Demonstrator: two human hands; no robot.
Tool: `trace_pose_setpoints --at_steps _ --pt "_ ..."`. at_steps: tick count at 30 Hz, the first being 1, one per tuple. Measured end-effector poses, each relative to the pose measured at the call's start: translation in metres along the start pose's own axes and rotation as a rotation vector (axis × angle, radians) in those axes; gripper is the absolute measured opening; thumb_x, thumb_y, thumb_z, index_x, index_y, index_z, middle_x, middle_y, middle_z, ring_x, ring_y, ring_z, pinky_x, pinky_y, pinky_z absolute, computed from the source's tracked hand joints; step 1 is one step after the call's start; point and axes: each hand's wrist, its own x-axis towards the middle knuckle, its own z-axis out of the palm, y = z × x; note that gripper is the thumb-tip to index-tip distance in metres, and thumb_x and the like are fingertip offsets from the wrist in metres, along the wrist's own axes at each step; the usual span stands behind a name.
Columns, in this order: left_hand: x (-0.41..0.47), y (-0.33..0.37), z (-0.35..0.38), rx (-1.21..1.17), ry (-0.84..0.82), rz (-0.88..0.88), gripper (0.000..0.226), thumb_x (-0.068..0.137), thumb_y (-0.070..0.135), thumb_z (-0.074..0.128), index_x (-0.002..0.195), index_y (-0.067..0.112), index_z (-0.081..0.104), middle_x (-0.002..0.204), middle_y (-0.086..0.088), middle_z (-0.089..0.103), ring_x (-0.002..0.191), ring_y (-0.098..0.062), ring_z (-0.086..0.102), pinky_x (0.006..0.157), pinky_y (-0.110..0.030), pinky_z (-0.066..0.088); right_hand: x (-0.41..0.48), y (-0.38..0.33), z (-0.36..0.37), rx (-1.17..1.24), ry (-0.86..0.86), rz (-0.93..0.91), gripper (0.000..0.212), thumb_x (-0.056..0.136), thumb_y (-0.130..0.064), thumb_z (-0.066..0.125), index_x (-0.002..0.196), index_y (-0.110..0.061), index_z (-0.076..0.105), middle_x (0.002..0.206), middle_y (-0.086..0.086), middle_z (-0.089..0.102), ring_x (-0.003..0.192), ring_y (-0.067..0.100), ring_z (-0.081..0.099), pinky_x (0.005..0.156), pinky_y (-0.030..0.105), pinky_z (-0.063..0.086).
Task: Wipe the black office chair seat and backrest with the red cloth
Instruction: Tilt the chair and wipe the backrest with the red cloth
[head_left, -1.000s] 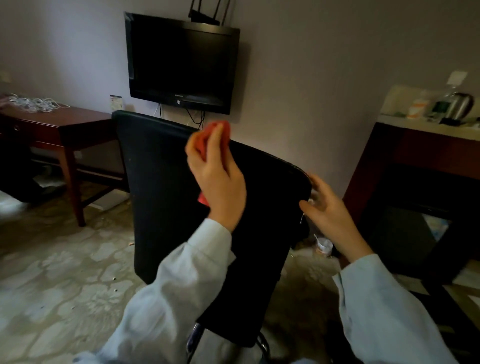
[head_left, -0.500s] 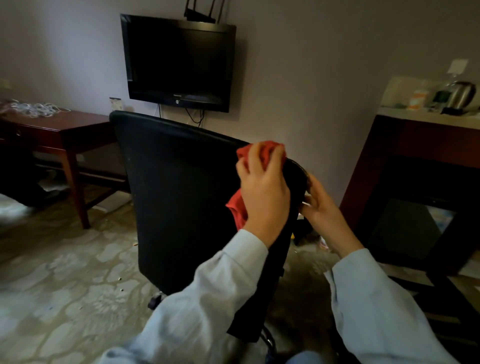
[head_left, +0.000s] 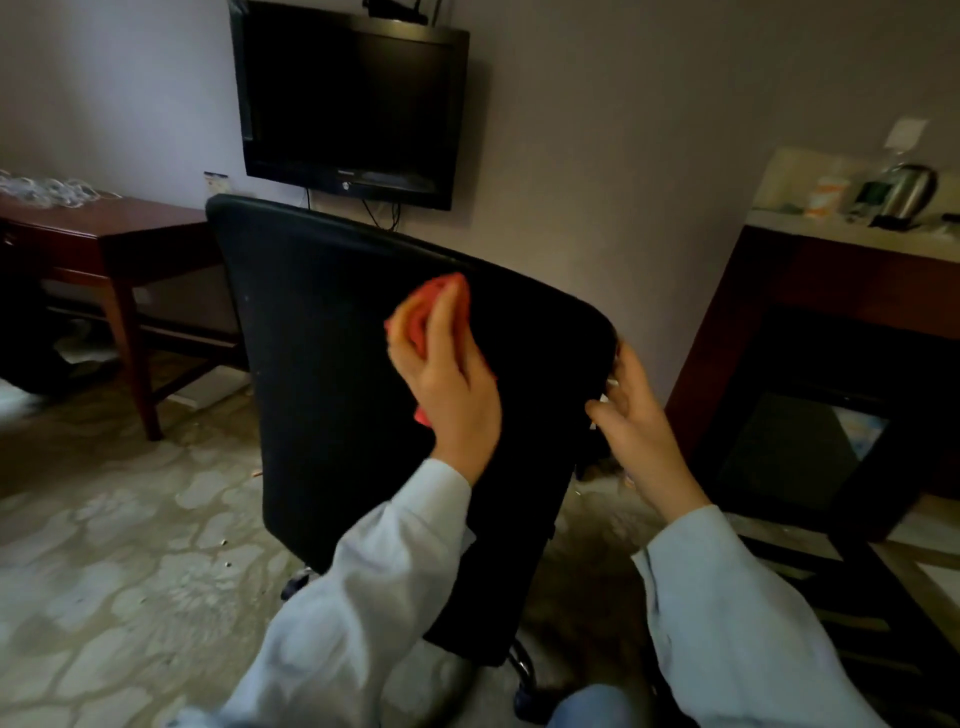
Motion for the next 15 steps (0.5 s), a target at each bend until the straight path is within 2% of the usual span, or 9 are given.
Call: trace_pose_setpoints --at_steps 2,4,6,8,10,13,15 --pt "0.015 -0.013 -0.002 0.061 0.085 -0.074 0.034 0.092 0.015 0.046 0.124 0.022 0.053 0.125 0.0 0.036 0.118 -0.009 0.036 0.108 -0.025 0.03 0.0 0.004 0.005 0.01 0.001 0.022 0.071 0.09 0.008 0.047 0.124 -0.053 0.03 0.129 -0.018 0.047 0.117 -0.003 0.05 0.102 0.028 0.041" --pt "0.02 -0.031 -0.002 0.099 0.101 -0.139 0.033 0.091 0.011 0.048 0.124 0.014 0.054 0.125 -0.003 0.039 0.118 -0.016 0.041 0.107 -0.034 0.035 -0.001 0.009 0.009 0.016 -0.008 0.053 0.075 0.09 0.004 0.049 0.136 -0.048 0.02 0.142 -0.007 0.039 0.126 0.006 0.044 0.107 0.036 0.037" --pt "0.018 -0.04 0.002 0.109 0.073 -0.217 0.032 0.09 0.011 0.048 0.121 0.007 0.053 0.125 -0.012 0.042 0.115 -0.021 0.045 0.102 -0.041 0.039 -0.004 0.012 0.016 0.004 0.009 0.071 0.081 0.09 0.004 0.048 0.145 -0.039 0.008 0.149 -0.002 0.029 0.128 0.009 0.038 0.106 0.034 0.035" --pt "0.012 -0.039 0.007 0.111 0.053 -0.251 0.032 0.088 0.012 0.046 0.119 0.003 0.052 0.124 -0.017 0.043 0.111 -0.022 0.046 0.1 -0.039 0.039 -0.004 0.013 0.024 -0.027 0.055 0.056 0.085 0.089 0.005 0.047 0.147 -0.034 -0.001 0.15 -0.002 0.024 0.127 0.007 0.033 0.103 0.029 0.033" --pt "0.004 -0.033 0.012 0.106 0.023 -0.24 0.035 0.087 0.014 0.044 0.118 0.003 0.052 0.123 -0.019 0.044 0.109 -0.025 0.047 0.098 -0.039 0.04 -0.005 0.013 0.029 -0.051 0.097 0.05 0.086 0.089 0.007 0.046 0.148 -0.031 -0.004 0.152 -0.001 0.02 0.13 0.009 0.03 0.104 0.029 0.031" --pt "-0.026 -0.028 0.019 0.114 -0.088 -0.155 0.035 0.085 0.015 0.043 0.118 0.007 0.051 0.125 -0.021 0.045 0.113 -0.03 0.047 0.101 -0.044 0.04 -0.004 0.017 0.029 -0.058 0.127 0.042 0.088 0.086 0.013 0.042 0.148 -0.031 -0.001 0.153 0.002 0.02 0.136 0.016 0.029 0.111 0.036 0.031" --pt "-0.055 -0.023 0.024 0.125 -0.203 -0.058 0.033 0.085 0.015 0.046 0.119 0.015 0.048 0.128 -0.021 0.043 0.116 -0.028 0.041 0.104 -0.036 0.035 -0.005 0.019 0.025 -0.027 0.114 0.049 0.092 0.083 0.019 0.038 0.149 -0.035 0.003 0.151 0.0 0.026 0.13 0.012 0.039 0.105 0.035 0.039"
